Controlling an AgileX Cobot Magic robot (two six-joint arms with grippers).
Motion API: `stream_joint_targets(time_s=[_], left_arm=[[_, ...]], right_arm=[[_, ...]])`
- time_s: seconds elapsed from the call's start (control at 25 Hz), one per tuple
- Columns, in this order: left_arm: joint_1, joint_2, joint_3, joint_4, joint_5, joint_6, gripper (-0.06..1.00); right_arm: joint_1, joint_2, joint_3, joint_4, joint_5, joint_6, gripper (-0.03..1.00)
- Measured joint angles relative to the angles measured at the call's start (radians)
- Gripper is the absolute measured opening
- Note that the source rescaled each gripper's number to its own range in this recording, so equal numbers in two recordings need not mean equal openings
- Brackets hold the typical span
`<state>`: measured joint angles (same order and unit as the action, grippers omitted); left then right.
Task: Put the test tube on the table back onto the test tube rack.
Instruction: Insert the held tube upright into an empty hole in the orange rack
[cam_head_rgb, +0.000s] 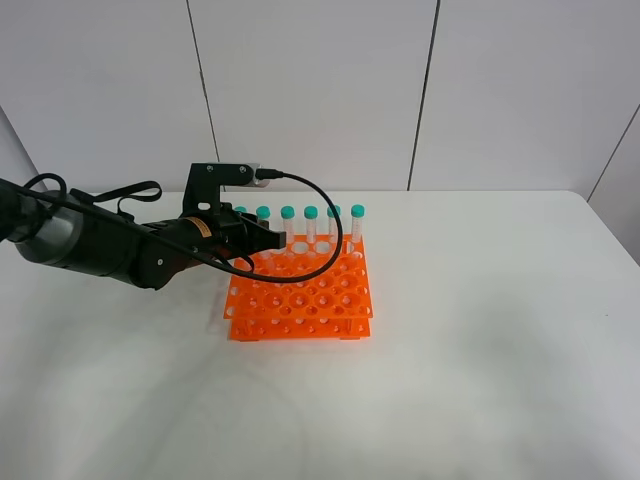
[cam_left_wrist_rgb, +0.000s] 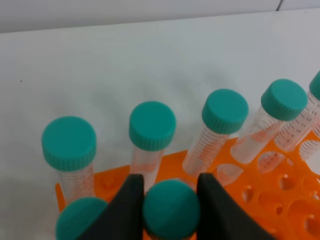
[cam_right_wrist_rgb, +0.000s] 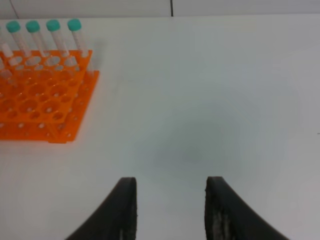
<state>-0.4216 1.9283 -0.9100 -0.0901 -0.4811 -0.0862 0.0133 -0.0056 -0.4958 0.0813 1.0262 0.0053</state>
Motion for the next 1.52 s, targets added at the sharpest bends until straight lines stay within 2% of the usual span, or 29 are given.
stream_joint_targets(time_s=[1.52], left_arm=[[0.0, 0.004, -0.037, 0.022, 0.048, 0.003, 0.0]], right_arm=[[0.0, 0.0, 0.0, 0.0, 0.0, 0.0, 0.85]])
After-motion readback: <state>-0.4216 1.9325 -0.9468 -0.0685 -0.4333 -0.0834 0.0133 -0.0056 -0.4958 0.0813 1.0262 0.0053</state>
